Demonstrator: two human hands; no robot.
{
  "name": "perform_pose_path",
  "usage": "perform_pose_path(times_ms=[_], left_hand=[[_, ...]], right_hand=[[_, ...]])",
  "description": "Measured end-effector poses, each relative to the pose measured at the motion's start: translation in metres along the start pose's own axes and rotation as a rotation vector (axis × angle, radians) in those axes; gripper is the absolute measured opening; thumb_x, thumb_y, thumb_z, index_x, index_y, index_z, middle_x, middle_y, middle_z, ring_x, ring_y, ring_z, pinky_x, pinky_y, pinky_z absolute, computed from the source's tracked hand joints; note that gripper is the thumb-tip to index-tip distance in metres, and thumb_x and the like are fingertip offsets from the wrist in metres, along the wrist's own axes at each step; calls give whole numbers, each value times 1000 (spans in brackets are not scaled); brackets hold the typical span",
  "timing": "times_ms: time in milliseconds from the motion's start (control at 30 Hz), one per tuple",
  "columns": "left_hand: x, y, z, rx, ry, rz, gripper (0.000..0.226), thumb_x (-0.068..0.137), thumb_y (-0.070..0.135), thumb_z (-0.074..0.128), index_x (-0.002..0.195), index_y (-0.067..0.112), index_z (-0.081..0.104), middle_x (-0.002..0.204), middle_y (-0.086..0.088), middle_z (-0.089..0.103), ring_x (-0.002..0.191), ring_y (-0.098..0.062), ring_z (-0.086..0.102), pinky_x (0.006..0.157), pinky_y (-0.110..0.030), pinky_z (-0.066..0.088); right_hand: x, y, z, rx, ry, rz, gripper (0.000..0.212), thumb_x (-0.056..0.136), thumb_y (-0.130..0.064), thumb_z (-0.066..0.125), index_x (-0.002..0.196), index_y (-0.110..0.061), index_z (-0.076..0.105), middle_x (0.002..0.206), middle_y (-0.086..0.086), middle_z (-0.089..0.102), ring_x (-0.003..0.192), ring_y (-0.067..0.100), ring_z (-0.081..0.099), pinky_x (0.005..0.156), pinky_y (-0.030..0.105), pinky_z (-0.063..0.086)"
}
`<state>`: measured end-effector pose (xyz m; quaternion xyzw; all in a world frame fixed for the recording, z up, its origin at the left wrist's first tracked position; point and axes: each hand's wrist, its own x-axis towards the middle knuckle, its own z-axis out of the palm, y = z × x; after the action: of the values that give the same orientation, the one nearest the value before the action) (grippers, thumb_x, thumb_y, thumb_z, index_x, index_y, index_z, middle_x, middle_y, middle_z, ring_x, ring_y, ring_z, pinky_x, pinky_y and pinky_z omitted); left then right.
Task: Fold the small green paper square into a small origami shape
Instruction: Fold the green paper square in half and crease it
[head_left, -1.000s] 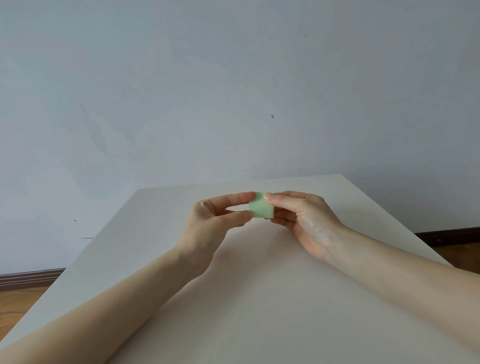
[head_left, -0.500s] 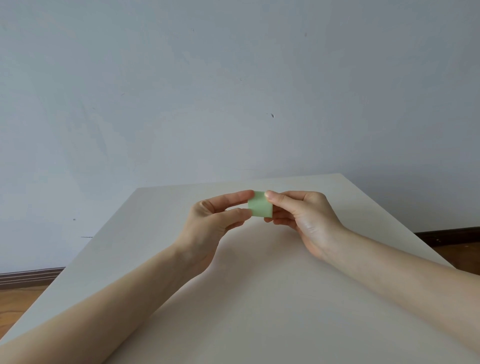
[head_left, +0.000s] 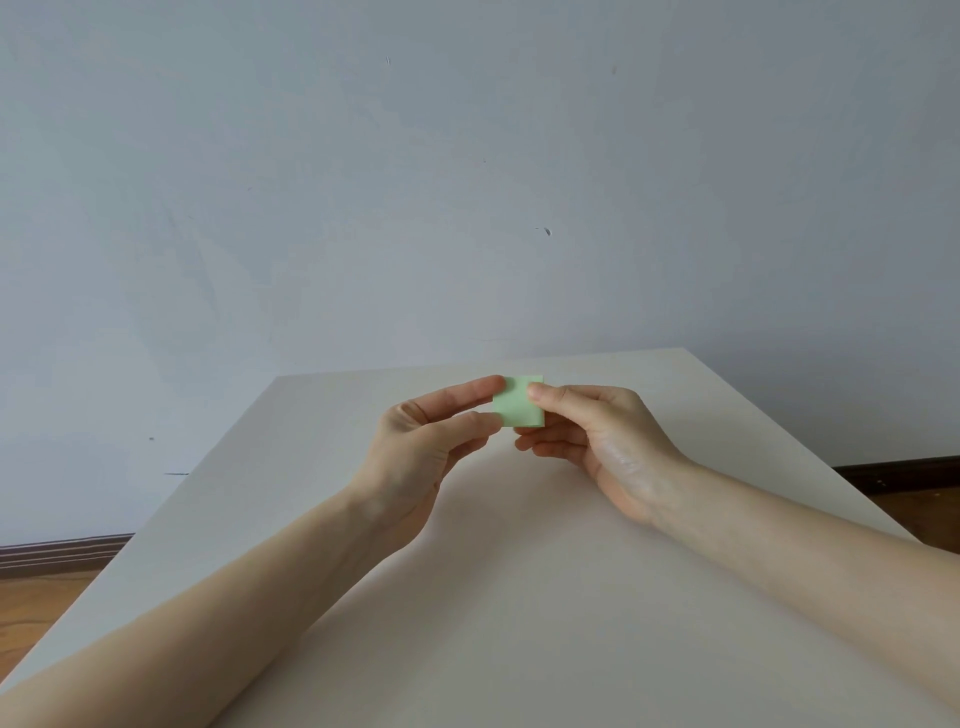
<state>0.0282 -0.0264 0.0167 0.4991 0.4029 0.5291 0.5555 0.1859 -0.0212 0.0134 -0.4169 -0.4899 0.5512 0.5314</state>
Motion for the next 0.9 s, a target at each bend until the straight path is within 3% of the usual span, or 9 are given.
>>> perform_pose_path(times_ms=[200, 400, 633, 900], left_hand=[[0, 0, 1, -11, 7, -18, 29, 79, -7, 61, 88, 18, 73, 82, 7, 74, 70, -1, 63, 73, -14, 49], [0, -2, 1, -34, 3, -47, 30, 79, -8, 60, 89, 17, 73, 83, 6, 74, 67, 0, 64, 69, -12, 49], [1, -2, 0, -86, 7, -111, 28, 80, -7, 60, 94, 13, 73, 81, 4, 73, 66, 1, 64, 64, -10, 51], [2, -1, 0, -117, 12, -155, 28, 80, -7, 59, 90, 15, 73, 71, 4, 70, 62, 0, 63, 63, -9, 51]], right_hand=[[0, 1, -3, -101, 29, -45, 22, 85, -16, 64, 82, 5, 68, 65, 9, 66, 55, 17, 64, 57, 20, 51], [-1, -1, -3, -156, 58, -84, 13, 83, -12, 67, 75, -1, 69, 55, 5, 65, 45, 15, 61, 47, 18, 47], [-1, 0, -2, -135, 66, -127, 9, 81, -8, 68, 74, -3, 70, 53, 5, 64, 41, 15, 58, 45, 19, 46], [-1, 1, -1, -70, 112, -143, 14, 75, -8, 75, 84, -1, 66, 55, 9, 66, 42, 18, 60, 45, 20, 47]])
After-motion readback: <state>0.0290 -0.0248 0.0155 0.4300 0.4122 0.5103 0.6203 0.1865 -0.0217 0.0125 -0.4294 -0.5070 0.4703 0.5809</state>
